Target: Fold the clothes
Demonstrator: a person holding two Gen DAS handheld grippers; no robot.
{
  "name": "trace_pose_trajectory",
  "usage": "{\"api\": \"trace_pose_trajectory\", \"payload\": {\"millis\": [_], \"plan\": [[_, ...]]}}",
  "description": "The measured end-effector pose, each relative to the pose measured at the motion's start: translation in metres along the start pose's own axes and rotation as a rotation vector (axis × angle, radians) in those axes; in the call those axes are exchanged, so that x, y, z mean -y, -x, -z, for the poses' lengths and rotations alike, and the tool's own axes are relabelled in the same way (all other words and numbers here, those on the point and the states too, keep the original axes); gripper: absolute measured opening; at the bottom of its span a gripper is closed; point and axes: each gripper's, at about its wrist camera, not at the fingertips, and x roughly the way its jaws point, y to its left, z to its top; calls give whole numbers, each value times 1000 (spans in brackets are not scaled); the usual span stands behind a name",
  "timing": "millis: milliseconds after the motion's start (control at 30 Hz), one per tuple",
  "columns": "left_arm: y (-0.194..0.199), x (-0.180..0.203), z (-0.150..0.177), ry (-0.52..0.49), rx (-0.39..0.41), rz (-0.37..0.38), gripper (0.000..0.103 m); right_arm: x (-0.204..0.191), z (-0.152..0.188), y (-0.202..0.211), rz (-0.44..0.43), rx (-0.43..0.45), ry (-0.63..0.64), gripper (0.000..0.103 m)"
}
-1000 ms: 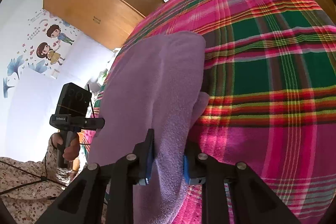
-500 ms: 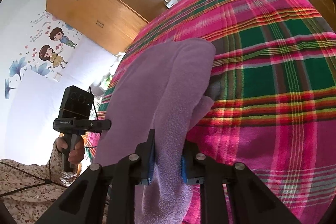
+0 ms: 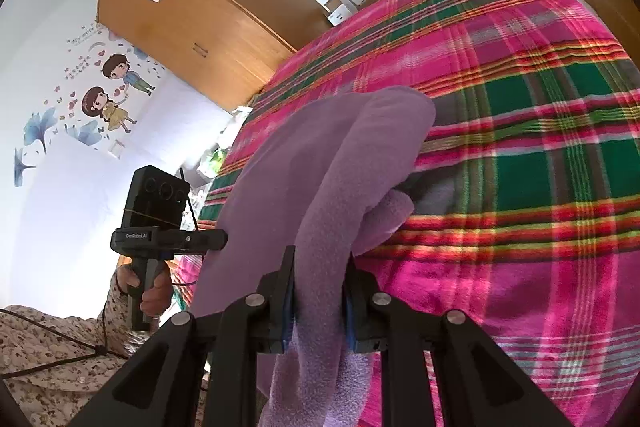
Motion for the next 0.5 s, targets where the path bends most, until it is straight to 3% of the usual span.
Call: {"api": "trace_pose_trajectory", "payload": {"millis": [367, 500], "plan": [[11, -9, -20, 3, 64, -16, 29, -21, -27, -28, -23, -4, 32, 19], [34, -27, -27, 12, 92, -35, 29, -26, -41, -46, -30, -18, 43, 19]]}}
